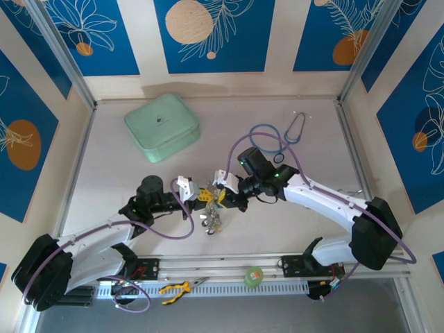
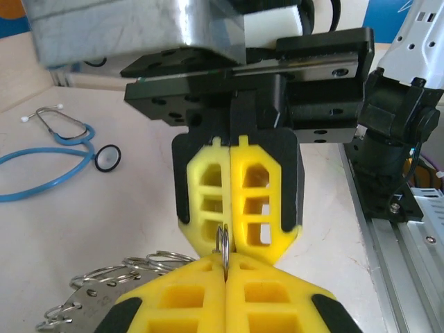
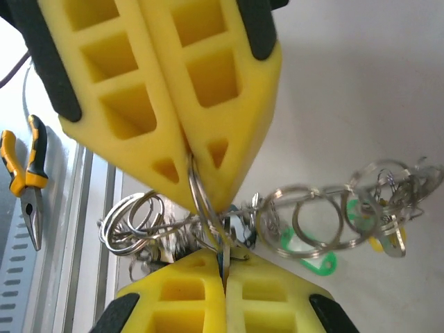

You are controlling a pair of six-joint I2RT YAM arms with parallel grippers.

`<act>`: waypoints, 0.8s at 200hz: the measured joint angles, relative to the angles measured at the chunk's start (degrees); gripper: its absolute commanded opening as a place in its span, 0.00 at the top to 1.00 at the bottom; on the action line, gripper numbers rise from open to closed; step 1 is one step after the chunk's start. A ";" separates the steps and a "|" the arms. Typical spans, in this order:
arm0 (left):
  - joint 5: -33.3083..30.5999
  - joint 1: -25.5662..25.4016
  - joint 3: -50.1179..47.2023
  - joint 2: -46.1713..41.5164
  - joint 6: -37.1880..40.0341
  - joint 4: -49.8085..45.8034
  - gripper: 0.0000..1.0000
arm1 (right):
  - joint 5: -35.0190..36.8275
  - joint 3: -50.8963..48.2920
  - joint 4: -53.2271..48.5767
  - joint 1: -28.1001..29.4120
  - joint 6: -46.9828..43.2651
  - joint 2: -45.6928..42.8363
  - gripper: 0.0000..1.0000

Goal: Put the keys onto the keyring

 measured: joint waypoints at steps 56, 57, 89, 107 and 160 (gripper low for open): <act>0.57 0.00 -0.02 -0.07 0.46 0.02 1.00 | 0.00 1.62 -2.25 0.07 -1.05 1.25 1.00; 0.57 0.00 -0.02 -0.07 0.46 0.04 1.00 | 0.00 1.62 -2.29 0.02 -1.05 1.22 1.00; 0.55 -0.17 -0.04 -0.72 2.21 0.28 1.00 | -0.22 1.60 -3.23 -1.84 -1.25 -0.37 0.66; 0.57 -0.33 -0.24 -0.79 3.06 0.83 1.00 | -1.03 1.11 -3.04 -2.75 -1.05 -2.34 0.64; 0.94 -0.46 -0.94 -0.46 3.45 2.75 1.00 | -4.76 -1.60 1.31 -4.00 -0.98 -8.46 0.67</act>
